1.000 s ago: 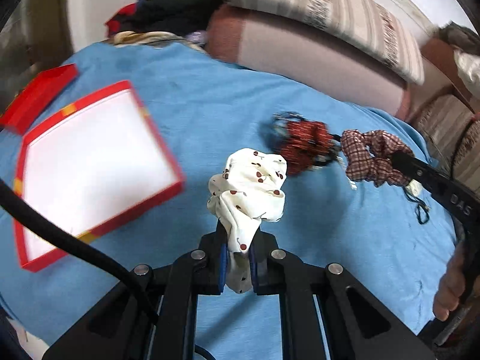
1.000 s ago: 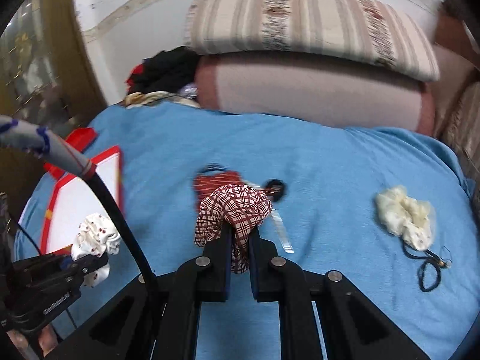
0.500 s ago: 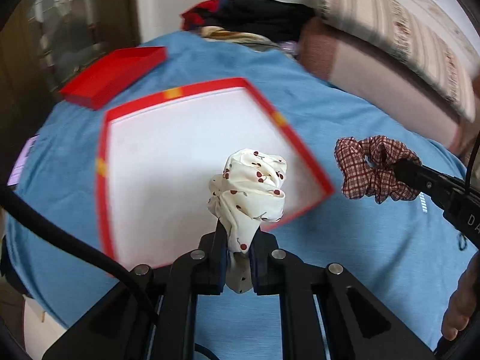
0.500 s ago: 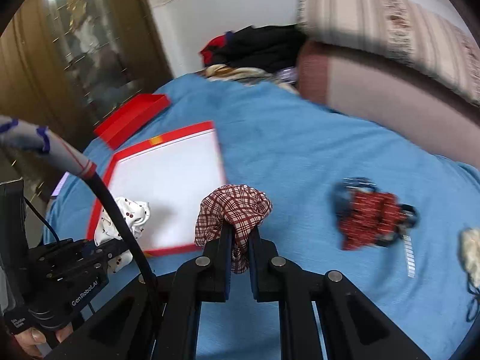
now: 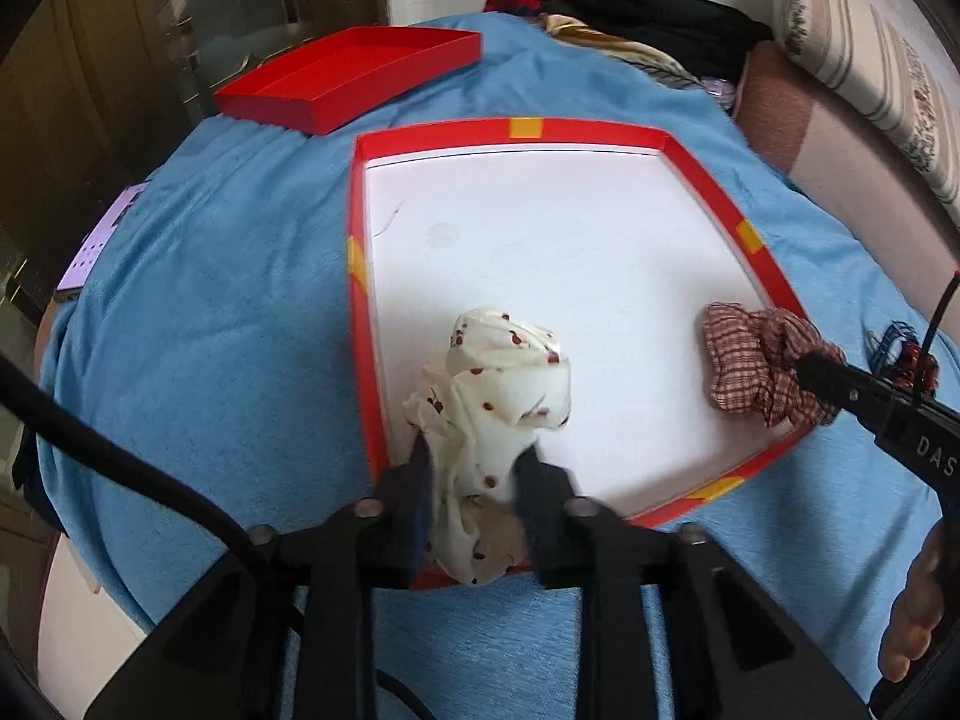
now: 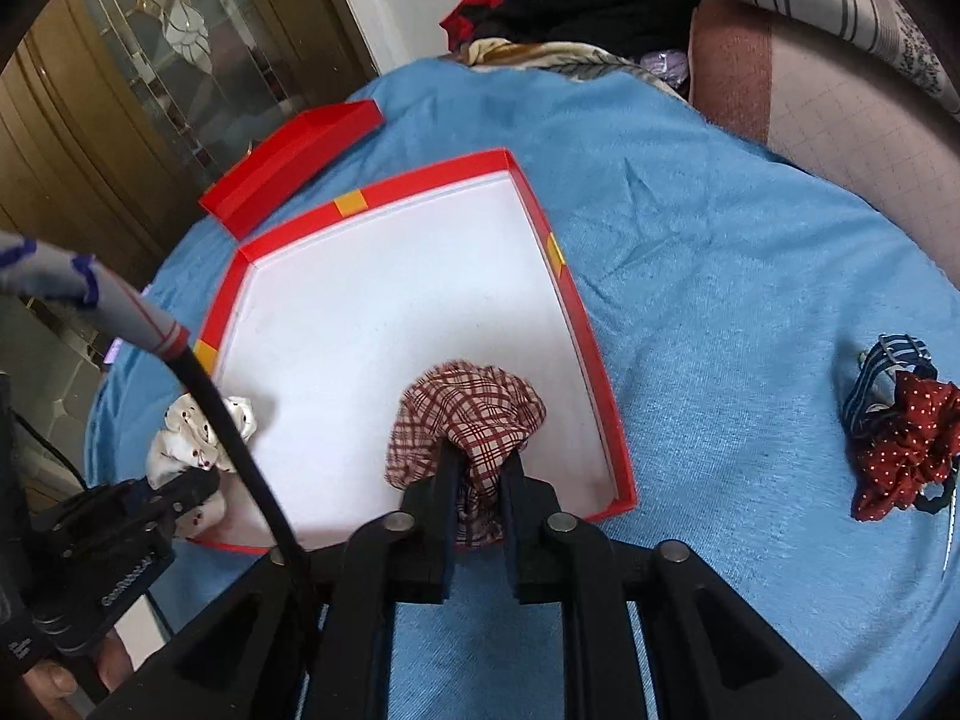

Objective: Organize jewelry
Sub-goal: 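Carry both scrunchies over the red-rimmed white tray and lower them inside, then open both tools to release the scrunchies in the tray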

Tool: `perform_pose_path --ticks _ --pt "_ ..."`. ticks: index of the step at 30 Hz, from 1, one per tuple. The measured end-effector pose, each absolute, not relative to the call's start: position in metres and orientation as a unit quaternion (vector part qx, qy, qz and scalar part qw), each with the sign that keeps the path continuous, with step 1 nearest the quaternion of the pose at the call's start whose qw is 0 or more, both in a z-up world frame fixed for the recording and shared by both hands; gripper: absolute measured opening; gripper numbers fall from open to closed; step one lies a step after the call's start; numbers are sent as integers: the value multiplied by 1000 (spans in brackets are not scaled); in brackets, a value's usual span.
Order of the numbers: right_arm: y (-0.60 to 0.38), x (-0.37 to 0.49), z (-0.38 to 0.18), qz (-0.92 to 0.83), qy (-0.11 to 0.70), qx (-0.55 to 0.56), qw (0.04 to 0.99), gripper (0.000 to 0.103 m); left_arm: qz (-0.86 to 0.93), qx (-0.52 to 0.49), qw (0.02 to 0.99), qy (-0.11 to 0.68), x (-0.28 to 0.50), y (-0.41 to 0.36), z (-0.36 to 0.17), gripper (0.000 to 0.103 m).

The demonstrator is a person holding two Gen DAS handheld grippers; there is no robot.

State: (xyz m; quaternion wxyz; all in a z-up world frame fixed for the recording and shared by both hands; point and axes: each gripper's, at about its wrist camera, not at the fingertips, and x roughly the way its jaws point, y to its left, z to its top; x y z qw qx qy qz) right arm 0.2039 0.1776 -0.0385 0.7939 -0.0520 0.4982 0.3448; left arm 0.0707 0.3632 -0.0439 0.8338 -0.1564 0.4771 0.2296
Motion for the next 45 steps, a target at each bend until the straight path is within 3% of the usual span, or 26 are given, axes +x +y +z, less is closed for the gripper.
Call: perform_pose_path --ticks 1,3,9,16,24,26,29,30,37,45 --pt "176 205 -40 339 502 -51 794 40 229 -162 834 476 70 365 -45 39" --pt "174 208 -48 306 517 -70 796 51 226 -166 835 474 70 365 -45 41" --pt "176 204 -53 274 556 -102 778 50 234 -150 829 485 77 362 -46 42" --pt "161 184 -59 292 602 -51 741 51 244 -133 826 491 79 370 -47 42" --pt "158 152 -53 305 581 -58 752 55 240 -155 823 491 76 384 -41 43" --pt "155 153 -47 308 557 -75 768 63 234 -167 827 483 66 382 -33 51" --pt "140 145 -30 323 530 -67 781 66 237 -164 840 460 50 374 -16 70" --pt "132 144 -23 326 521 -62 787 67 240 -161 844 452 46 371 -10 72" --pt "69 127 6 311 474 -41 823 71 216 -157 866 423 33 335 27 73" --pt "-14 125 0 244 468 -2 849 71 130 -131 888 421 63 251 40 74"
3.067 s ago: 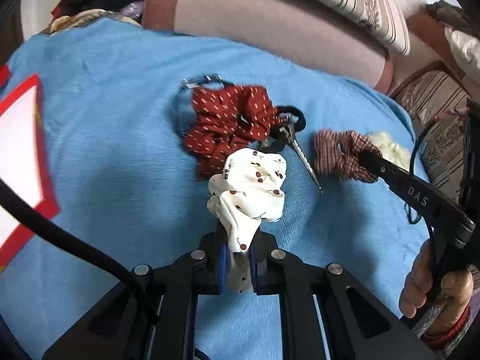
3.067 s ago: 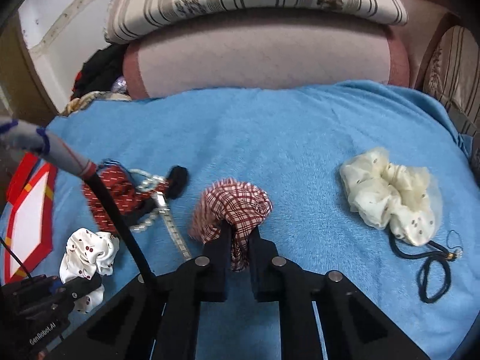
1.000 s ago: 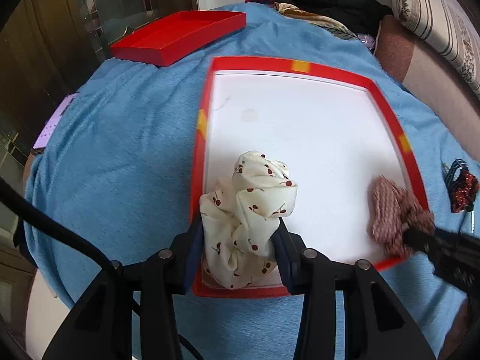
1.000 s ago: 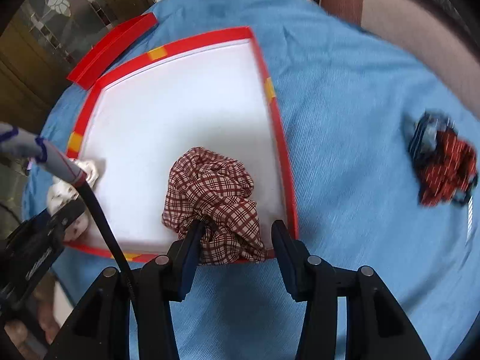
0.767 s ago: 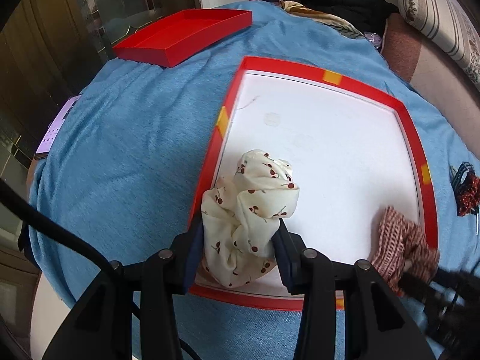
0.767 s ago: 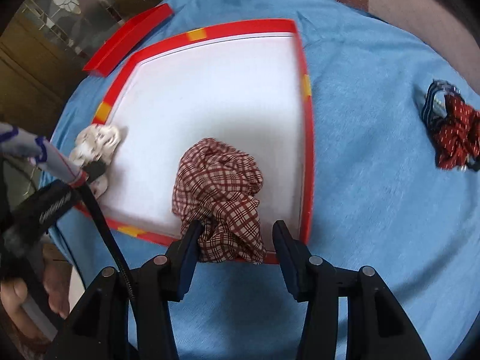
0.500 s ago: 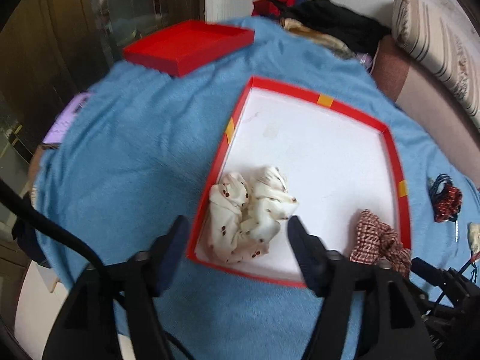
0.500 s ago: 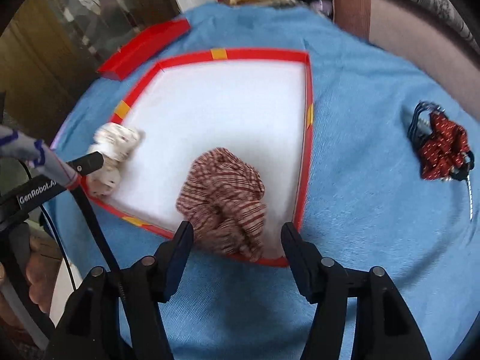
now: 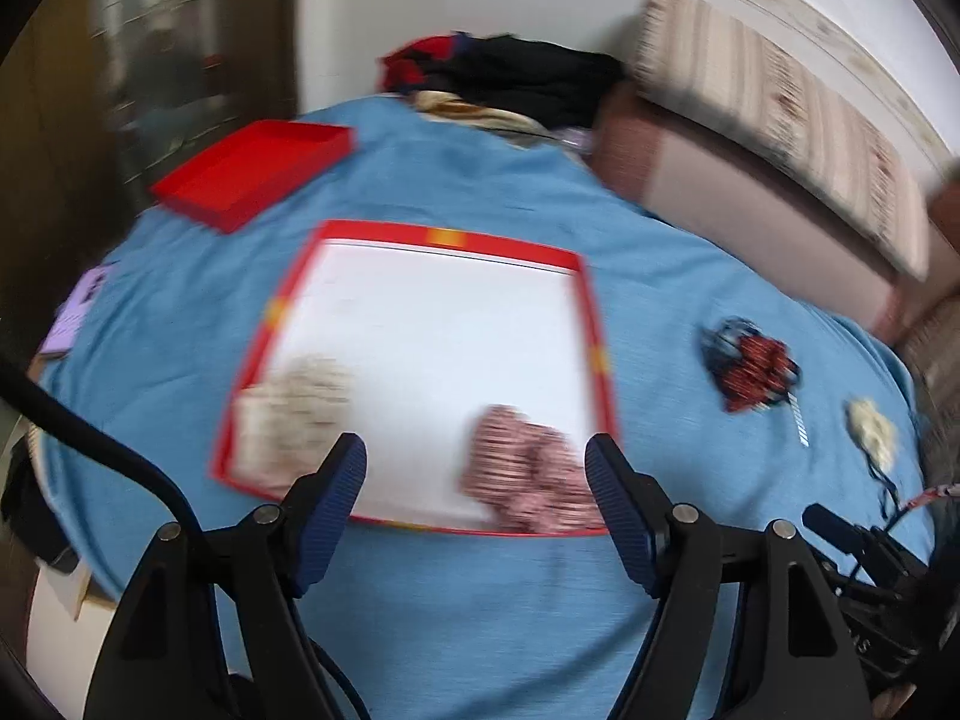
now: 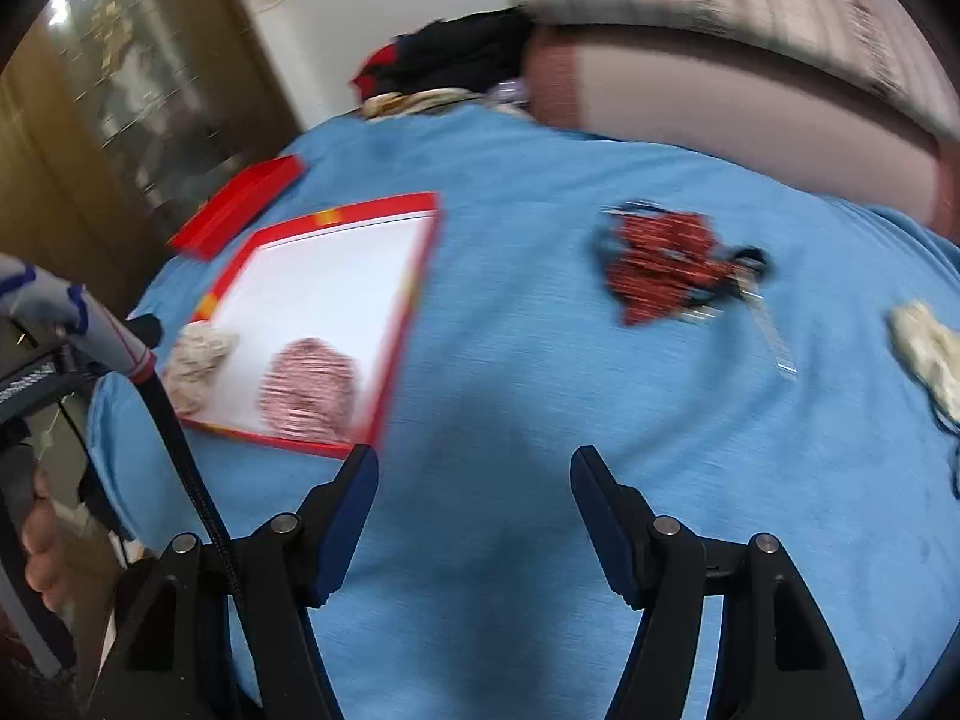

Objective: Organize jewelry
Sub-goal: 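Open both tools to release the scrunchies in the tray, then grasp the red polka-dot scrunchie with the left tool while the right tool grasps the silver hair clip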

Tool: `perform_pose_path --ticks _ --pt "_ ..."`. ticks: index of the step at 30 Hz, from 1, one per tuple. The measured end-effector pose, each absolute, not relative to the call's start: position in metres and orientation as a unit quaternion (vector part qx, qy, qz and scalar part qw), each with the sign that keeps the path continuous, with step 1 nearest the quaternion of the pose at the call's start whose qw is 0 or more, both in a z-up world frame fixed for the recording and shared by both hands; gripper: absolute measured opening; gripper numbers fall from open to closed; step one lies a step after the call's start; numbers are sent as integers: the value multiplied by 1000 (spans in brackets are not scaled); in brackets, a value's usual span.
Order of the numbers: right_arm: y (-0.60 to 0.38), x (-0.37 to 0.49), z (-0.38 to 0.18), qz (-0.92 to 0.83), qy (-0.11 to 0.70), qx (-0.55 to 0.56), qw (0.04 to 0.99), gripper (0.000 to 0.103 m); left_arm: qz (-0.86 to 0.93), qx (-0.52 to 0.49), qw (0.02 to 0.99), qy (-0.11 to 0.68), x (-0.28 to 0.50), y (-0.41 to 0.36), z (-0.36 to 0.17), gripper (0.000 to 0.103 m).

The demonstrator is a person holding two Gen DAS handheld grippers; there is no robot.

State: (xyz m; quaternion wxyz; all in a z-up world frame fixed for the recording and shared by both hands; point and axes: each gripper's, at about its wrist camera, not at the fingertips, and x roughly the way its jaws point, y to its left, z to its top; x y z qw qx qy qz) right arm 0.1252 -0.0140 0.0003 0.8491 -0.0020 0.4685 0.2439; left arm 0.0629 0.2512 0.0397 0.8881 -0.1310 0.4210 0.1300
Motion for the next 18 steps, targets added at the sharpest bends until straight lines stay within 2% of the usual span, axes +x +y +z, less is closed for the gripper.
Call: perform_pose_path --ticks 12,18 --pt "-140 170 -27 112 474 22 873 71 1 -132 875 466 155 147 -9 74" --pt "-156 195 -32 101 469 30 877 71 -34 -120 877 464 200 121 -23 74"
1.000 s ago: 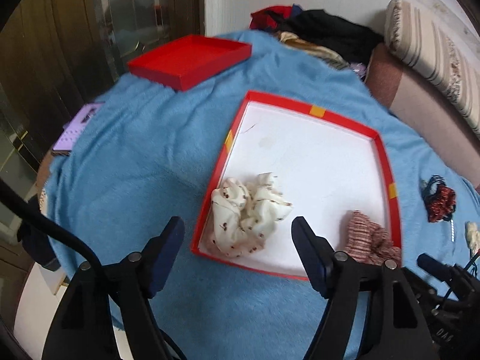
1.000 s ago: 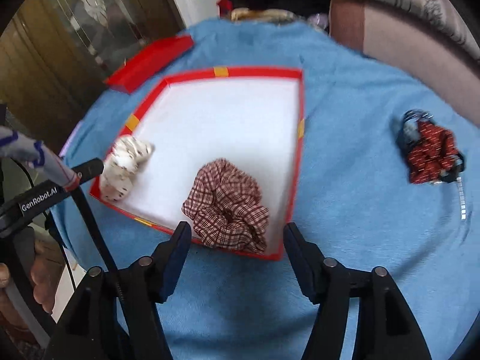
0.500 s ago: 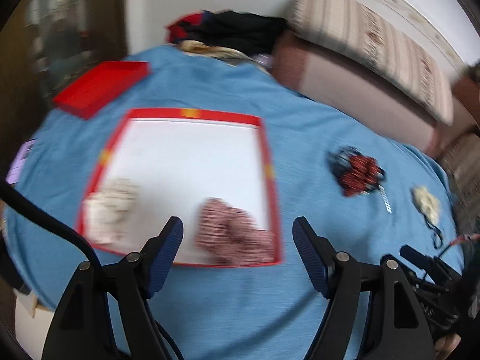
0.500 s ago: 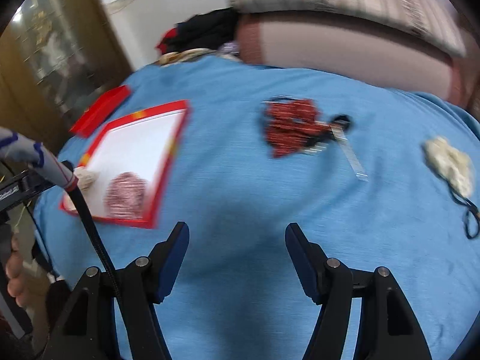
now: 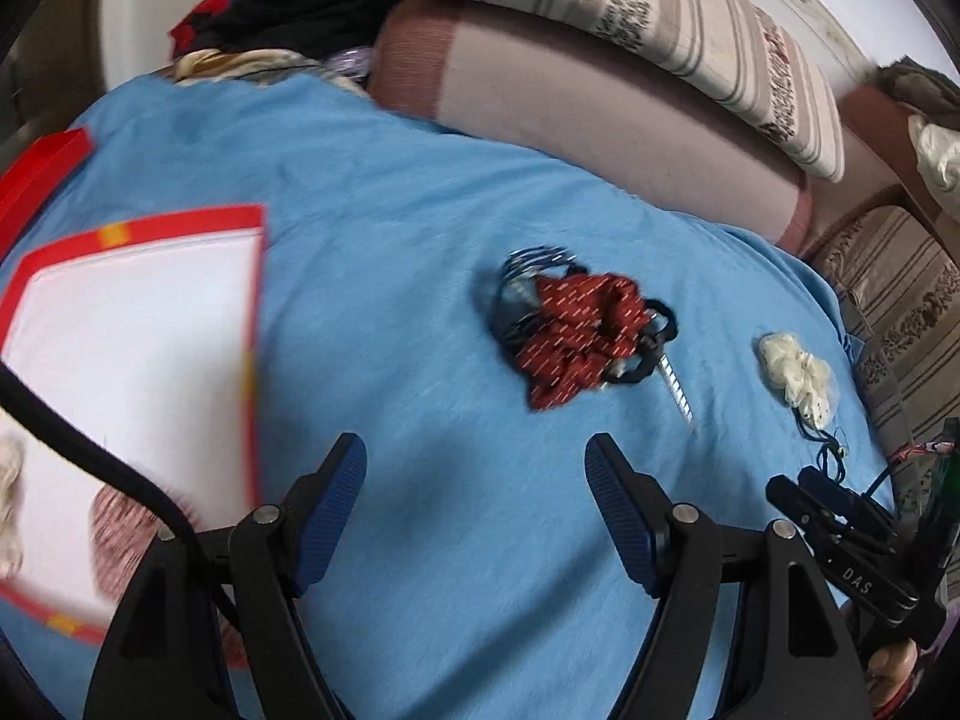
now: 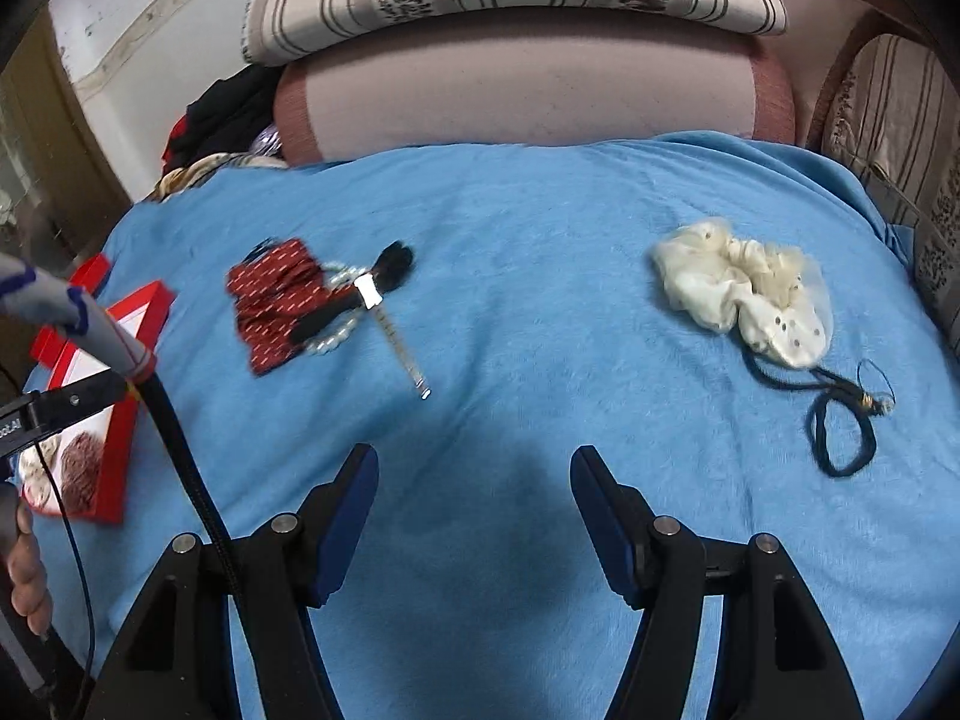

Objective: Organize jewelry
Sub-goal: 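Grasp the red polka-dot scrunchie with the left tool while the right tool grasps the silver hair clip, then carry the red scrunchie and hair clip over the white tray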

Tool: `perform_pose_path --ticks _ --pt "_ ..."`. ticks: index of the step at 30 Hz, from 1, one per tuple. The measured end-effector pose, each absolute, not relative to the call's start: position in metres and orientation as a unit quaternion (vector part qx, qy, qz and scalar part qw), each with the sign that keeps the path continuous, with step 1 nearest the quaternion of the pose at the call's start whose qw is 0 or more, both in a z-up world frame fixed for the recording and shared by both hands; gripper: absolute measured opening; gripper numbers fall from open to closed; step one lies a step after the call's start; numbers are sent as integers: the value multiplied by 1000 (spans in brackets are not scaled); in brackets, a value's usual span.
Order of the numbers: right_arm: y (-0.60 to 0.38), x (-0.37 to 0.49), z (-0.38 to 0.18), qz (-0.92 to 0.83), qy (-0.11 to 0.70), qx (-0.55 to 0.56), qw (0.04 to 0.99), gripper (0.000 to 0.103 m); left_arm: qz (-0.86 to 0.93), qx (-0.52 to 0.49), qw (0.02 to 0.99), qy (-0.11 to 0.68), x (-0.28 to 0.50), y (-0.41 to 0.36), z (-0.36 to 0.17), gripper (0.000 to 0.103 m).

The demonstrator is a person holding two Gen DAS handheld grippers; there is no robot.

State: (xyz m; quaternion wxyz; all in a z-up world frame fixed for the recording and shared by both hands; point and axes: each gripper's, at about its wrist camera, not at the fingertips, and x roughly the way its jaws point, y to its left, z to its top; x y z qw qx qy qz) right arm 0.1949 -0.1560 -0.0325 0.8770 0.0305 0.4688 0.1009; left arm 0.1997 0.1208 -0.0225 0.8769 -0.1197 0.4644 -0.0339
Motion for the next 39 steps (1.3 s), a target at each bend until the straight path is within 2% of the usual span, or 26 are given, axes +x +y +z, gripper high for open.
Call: perform_pose_path --ticks 9,12,14,16,18,20,21,22,23,25,27,39 --pt "-130 235 -50 146 468 27 871 71 -84 -91 874 471 263 87 -38 74" --pt "-122 250 -59 157 476 31 865 66 -90 -96 865 483 280 83 -49 70" --pt "-117 258 -66 158 481 28 862 62 -97 -100 858 494 288 80 -57 50" --pt "-114 263 -72 159 485 23 860 57 -102 -99 852 505 292 77 -64 38" --pt "-112 266 -77 159 487 23 858 53 -106 -101 849 508 293 74 -70 32" --pt "-111 268 -78 165 488 31 857 45 -108 -100 848 509 293 72 -73 18" --pt "-110 268 -78 171 489 36 855 35 -108 -103 847 510 292 72 -75 16" --pt "-109 269 -78 172 489 35 854 30 -107 -107 846 510 292 72 -75 11" --pt "-107 268 -76 174 487 32 855 28 -107 -112 845 511 291 73 -75 10" --pt "-106 265 -72 179 485 29 856 13 -106 -121 846 508 286 77 -71 10" --pt "-108 261 -66 187 484 35 854 8 -106 -123 847 506 280 79 -66 10" --pt "-127 211 -36 190 479 79 854 8 -118 -125 861 478 213 94 -11 9"
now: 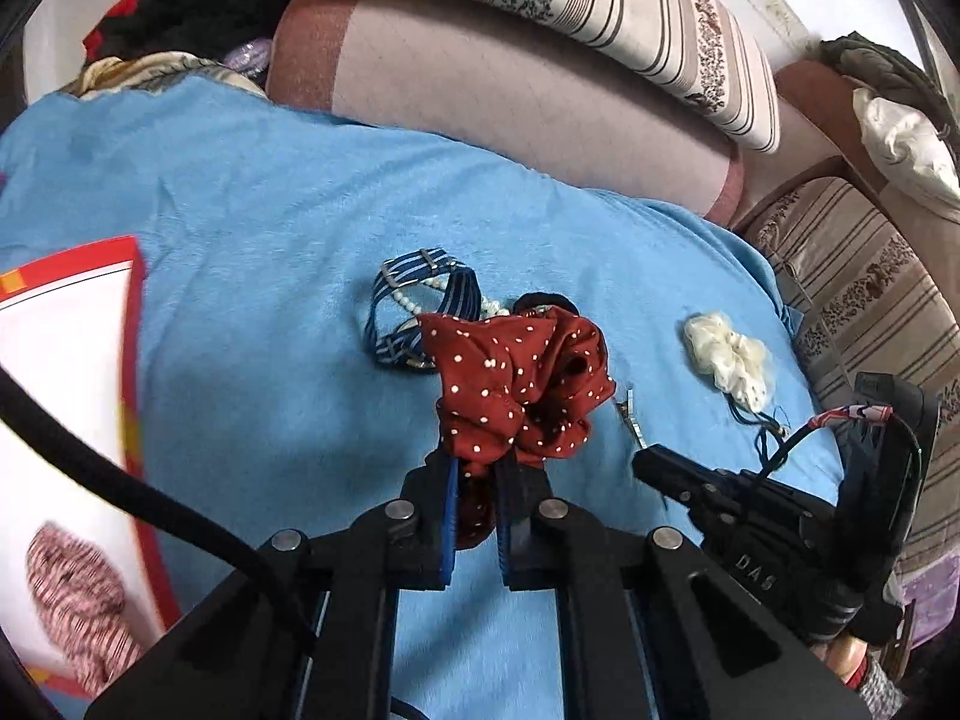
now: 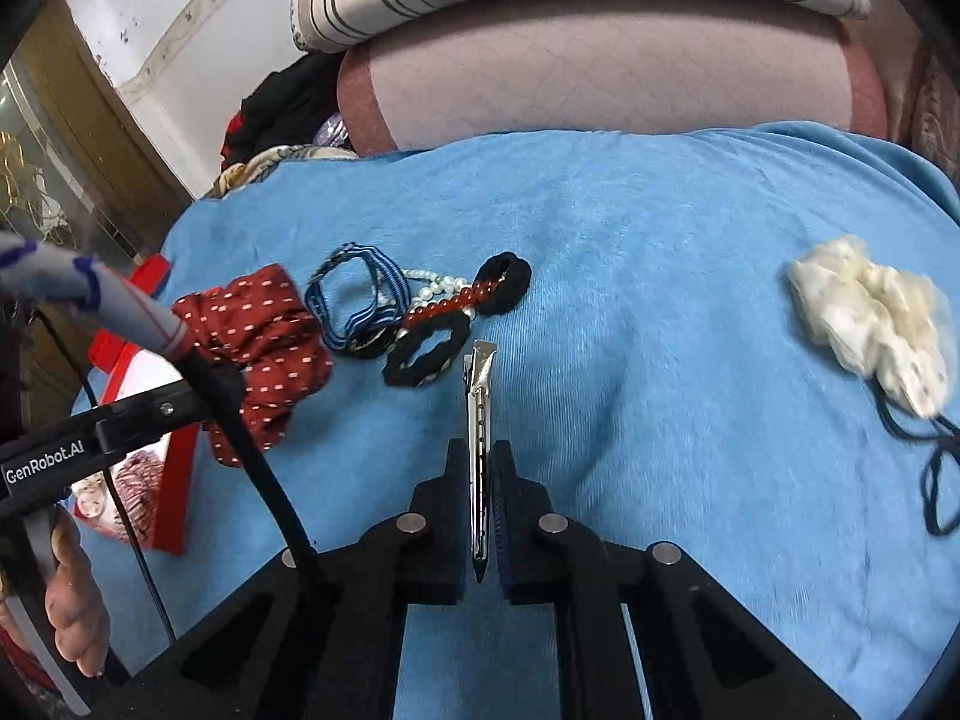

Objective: Organize jewelry
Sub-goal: 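Carry the red scrunchie and hair clip over the white tray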

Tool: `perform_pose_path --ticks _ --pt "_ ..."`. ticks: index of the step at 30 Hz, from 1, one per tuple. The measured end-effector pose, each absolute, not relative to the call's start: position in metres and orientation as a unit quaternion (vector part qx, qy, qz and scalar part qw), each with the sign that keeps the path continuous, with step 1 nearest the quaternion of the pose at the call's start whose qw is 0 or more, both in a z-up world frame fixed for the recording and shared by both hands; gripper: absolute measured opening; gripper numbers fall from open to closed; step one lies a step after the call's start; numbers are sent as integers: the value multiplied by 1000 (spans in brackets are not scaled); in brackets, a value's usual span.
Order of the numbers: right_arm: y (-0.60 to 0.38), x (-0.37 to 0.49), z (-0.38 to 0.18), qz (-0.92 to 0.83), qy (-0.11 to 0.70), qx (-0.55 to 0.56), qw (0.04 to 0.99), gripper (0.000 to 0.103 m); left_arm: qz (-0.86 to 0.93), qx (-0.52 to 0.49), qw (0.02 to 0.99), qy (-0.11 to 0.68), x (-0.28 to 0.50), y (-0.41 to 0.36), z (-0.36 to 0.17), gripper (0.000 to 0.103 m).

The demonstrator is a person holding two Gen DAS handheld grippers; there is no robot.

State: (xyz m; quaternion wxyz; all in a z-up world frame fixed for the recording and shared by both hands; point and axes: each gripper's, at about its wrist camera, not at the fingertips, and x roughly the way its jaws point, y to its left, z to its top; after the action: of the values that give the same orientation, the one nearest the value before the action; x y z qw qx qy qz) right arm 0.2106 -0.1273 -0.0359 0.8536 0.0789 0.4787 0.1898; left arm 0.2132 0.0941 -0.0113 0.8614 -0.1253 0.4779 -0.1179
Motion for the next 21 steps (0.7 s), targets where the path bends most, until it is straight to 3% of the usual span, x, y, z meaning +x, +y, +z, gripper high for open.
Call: perform_pose_path --ticks 12,21 --pt "-85 183 5 226 458 70 857 8 -71 -119 878 458 161 144 21 9" --pt "13 186 23 295 451 52 840 8 6 -142 885 443 144 249 30 9"
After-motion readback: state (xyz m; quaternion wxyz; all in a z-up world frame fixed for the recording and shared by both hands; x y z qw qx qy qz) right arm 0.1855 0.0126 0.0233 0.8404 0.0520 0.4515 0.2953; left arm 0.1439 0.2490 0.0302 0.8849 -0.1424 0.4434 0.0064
